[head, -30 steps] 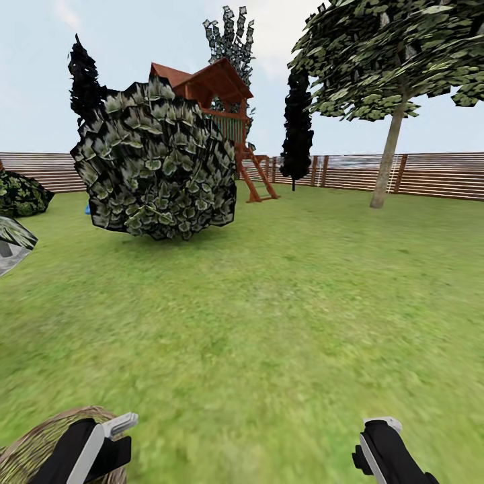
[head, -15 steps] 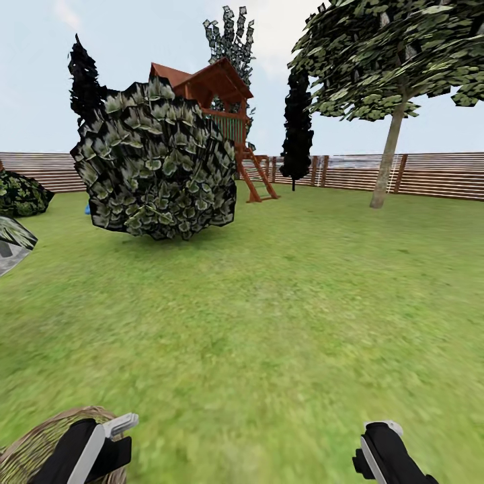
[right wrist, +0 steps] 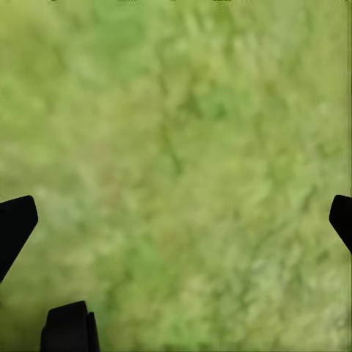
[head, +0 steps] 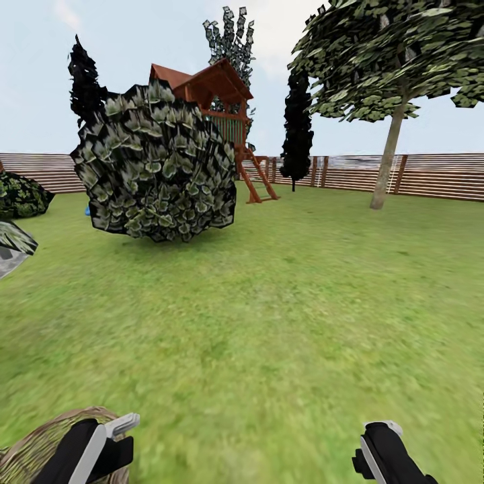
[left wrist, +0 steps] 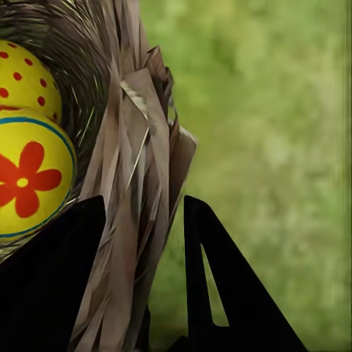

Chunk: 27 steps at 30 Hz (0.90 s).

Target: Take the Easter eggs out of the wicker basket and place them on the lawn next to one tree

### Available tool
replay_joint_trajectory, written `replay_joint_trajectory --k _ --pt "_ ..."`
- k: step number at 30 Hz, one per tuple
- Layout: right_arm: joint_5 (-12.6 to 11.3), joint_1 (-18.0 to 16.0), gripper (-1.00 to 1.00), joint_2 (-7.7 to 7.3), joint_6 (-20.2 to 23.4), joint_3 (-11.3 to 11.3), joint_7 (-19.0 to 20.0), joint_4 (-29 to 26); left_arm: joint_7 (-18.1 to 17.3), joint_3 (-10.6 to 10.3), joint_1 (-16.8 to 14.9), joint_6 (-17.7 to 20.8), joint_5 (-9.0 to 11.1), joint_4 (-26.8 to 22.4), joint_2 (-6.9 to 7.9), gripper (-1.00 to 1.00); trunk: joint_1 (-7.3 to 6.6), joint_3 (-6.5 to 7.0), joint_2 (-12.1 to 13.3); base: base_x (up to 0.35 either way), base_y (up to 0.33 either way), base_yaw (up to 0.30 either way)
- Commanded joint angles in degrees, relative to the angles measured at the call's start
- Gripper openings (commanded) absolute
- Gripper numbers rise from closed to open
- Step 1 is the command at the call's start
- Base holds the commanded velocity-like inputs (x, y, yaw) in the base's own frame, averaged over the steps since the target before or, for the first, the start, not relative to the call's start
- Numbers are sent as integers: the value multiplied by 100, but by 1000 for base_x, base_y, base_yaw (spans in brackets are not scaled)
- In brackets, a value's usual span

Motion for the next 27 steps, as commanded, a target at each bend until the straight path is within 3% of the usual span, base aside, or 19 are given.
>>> replay_joint_trajectory --k 1,7,15,19,21,27 --pt "14 -3 100 0 24 1 5 -4 55 23 -3 26 28 -10 1 -100 -23 12 38 0 -32 0" --pt "14 -3 100 0 32 0 -1 -4 55 33 -1 25 29 -16 -5 -100 -155 120 279 -93 -196 -2" --pt "5 -3 100 -9 32 -19 -1 -22 55 40 -1 26 36 -19 -4 -100 -331 264 600 -57 -232 -244" --pt "5 -3 100 -9 32 -17 -1 -22 55 35 -3 34 164 -19 -5 -100 -419 336 760 6 -17 -263" --pt "5 -3 100 -9 32 -17 -1 -22 48 13 -3 36 264 -24 -7 -100 -463 372 841 168 -144 -272" --pt "5 -3 100 -16 32 -32 -1 -33 47 -3 0 28 291 -20 -7 -100 -594 479 1081 242 -195 -259"
